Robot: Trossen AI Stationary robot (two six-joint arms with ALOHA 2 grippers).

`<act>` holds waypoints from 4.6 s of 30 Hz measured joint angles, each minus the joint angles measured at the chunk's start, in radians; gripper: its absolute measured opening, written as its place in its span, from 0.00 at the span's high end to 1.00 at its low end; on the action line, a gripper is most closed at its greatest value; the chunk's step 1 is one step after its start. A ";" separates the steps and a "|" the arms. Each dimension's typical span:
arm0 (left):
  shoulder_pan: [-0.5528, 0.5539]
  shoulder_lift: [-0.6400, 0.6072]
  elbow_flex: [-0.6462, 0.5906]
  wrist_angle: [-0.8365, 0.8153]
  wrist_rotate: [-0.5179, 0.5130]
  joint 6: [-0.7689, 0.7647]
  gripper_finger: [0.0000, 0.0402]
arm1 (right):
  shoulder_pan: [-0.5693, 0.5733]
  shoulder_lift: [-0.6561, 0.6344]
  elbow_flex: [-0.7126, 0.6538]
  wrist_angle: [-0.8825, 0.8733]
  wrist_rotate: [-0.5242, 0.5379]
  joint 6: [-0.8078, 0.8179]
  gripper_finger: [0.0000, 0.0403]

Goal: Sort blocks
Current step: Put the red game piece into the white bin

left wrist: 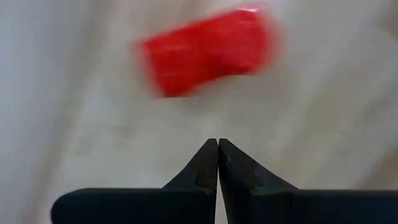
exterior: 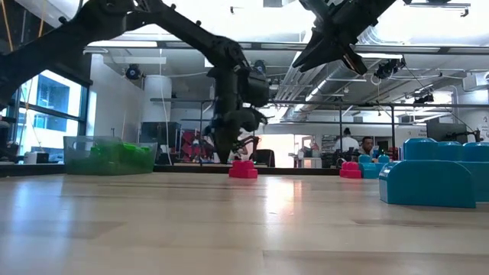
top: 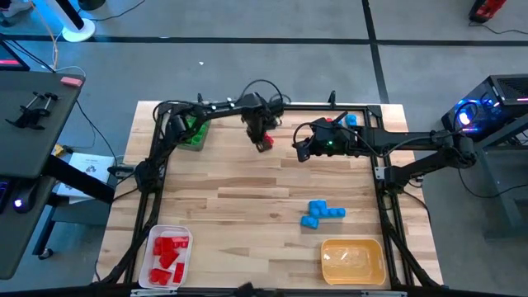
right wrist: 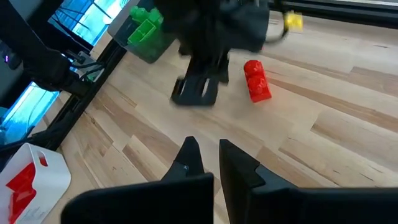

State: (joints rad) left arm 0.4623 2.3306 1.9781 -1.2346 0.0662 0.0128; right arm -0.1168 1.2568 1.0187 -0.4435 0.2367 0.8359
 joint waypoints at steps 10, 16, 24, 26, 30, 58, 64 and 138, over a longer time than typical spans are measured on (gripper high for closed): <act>-0.017 -0.106 0.000 0.131 -0.105 0.085 1.00 | 0.000 0.000 0.000 -0.001 -0.005 -0.011 1.00; 0.113 -0.120 0.001 0.274 -0.047 0.096 1.00 | 0.000 0.000 0.000 -0.003 -0.006 -0.011 1.00; 0.125 -0.019 -0.001 0.254 0.089 0.121 1.00 | 0.000 0.000 0.000 -0.004 -0.009 -0.002 1.00; 0.116 -0.008 -0.002 0.255 0.103 0.123 1.00 | 0.000 0.001 0.000 -0.005 -0.009 -0.002 1.00; 0.099 0.002 0.000 0.263 0.084 0.138 1.00 | 0.000 0.001 0.000 -0.006 -0.009 -0.001 1.00; -0.063 0.013 -0.016 0.029 0.024 0.070 1.00 | 0.000 0.001 0.000 -0.001 -0.008 -0.032 1.00; -0.164 0.013 -0.016 0.017 0.023 -0.022 1.00 | 0.000 0.001 0.000 -0.001 -0.008 -0.033 1.00; -0.364 -0.283 -0.641 0.641 0.051 0.523 0.38 | 0.070 -0.280 0.000 -0.214 0.081 -0.051 1.00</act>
State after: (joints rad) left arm 0.0982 2.0477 1.3370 -0.5934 0.1173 0.5362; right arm -0.0471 0.9771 1.0191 -0.6571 0.3180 0.7850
